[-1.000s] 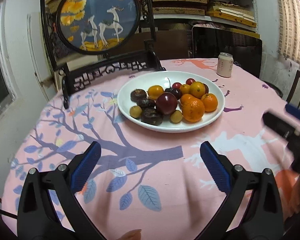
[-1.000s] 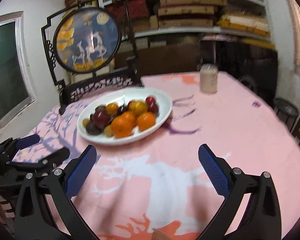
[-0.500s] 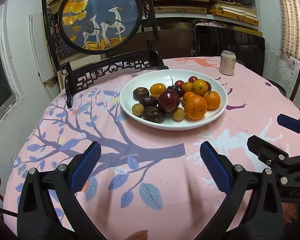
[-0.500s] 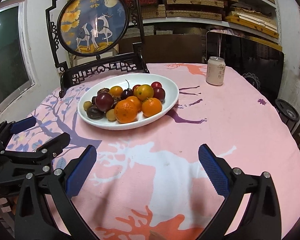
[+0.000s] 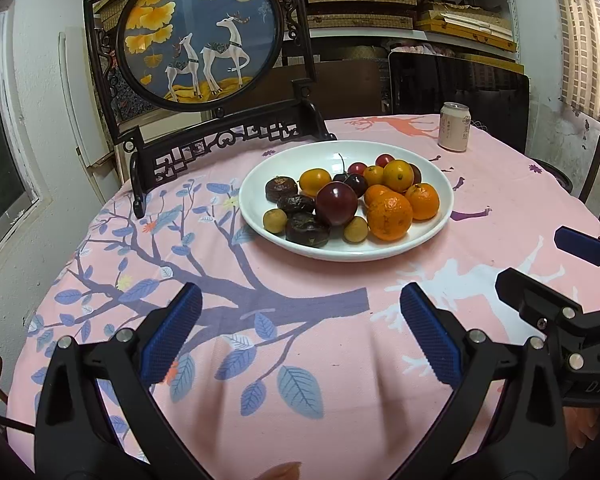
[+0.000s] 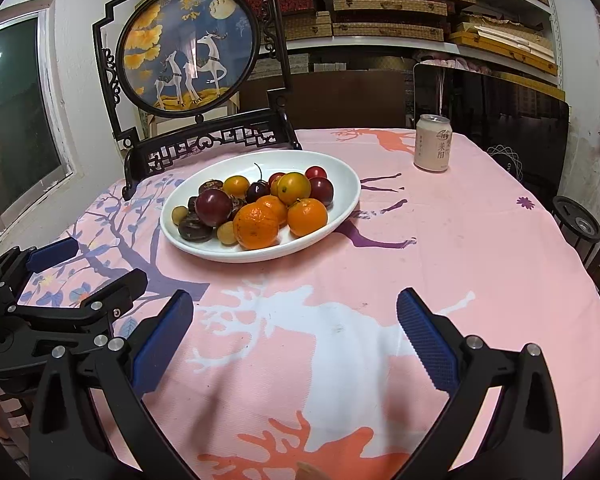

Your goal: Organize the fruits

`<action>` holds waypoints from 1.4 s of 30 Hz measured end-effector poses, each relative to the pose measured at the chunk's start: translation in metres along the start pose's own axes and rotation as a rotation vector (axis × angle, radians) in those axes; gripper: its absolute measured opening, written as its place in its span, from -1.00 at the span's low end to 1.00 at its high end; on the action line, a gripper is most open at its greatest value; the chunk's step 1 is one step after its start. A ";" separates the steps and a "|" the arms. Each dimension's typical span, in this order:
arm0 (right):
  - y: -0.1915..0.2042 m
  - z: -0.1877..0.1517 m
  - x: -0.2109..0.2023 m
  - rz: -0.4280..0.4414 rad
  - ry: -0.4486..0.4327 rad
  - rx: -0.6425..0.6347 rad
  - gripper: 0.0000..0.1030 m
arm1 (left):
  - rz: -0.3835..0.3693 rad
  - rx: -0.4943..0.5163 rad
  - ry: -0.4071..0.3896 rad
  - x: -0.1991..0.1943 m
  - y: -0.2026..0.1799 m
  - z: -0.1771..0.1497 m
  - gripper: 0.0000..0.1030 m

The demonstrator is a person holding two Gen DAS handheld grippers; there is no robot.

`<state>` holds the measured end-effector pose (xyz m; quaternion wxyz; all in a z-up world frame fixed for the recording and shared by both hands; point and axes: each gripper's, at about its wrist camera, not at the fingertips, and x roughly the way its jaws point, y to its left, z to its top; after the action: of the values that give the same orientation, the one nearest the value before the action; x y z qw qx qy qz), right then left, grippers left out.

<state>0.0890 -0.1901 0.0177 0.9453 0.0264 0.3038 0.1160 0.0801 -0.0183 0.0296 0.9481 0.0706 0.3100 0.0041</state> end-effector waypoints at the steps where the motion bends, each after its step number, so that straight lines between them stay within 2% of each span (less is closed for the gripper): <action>1: 0.000 0.000 0.000 0.000 0.000 0.001 0.97 | -0.001 -0.001 0.002 0.000 0.000 0.000 0.96; 42: 0.000 -0.002 0.002 -0.002 0.009 0.004 0.97 | 0.013 0.006 0.000 -0.001 0.000 0.000 0.96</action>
<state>0.0899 -0.1892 0.0151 0.9440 0.0275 0.3084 0.1145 0.0796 -0.0187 0.0299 0.9478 0.0757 0.3096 0.0094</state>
